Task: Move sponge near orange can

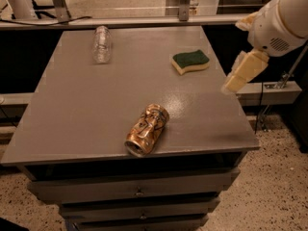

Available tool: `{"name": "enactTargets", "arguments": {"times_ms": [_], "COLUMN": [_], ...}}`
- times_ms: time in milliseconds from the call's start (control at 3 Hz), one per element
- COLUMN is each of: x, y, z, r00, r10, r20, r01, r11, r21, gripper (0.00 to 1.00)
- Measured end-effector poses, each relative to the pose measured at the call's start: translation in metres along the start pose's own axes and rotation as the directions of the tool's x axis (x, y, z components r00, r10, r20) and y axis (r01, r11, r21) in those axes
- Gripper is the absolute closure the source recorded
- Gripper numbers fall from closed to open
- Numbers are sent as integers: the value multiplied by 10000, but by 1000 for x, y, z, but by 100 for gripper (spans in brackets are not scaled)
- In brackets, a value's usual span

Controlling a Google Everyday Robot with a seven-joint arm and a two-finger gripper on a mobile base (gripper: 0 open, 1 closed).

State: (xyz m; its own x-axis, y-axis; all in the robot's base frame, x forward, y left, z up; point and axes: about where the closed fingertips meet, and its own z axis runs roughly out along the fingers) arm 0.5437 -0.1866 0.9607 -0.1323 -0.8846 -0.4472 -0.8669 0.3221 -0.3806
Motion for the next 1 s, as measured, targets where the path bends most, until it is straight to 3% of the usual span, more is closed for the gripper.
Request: {"name": "enactTargets", "arguments": {"times_ms": [333, 1000], "x": [-10, -24], "y": [-31, -75], "z": [43, 125], "r00": [9957, 9646], "r10": [500, 1969], "r20": [781, 1753], "r01": [-495, -1848], "r11": [9987, 9793], "r21": [-74, -832], "gripper": [0, 0]}}
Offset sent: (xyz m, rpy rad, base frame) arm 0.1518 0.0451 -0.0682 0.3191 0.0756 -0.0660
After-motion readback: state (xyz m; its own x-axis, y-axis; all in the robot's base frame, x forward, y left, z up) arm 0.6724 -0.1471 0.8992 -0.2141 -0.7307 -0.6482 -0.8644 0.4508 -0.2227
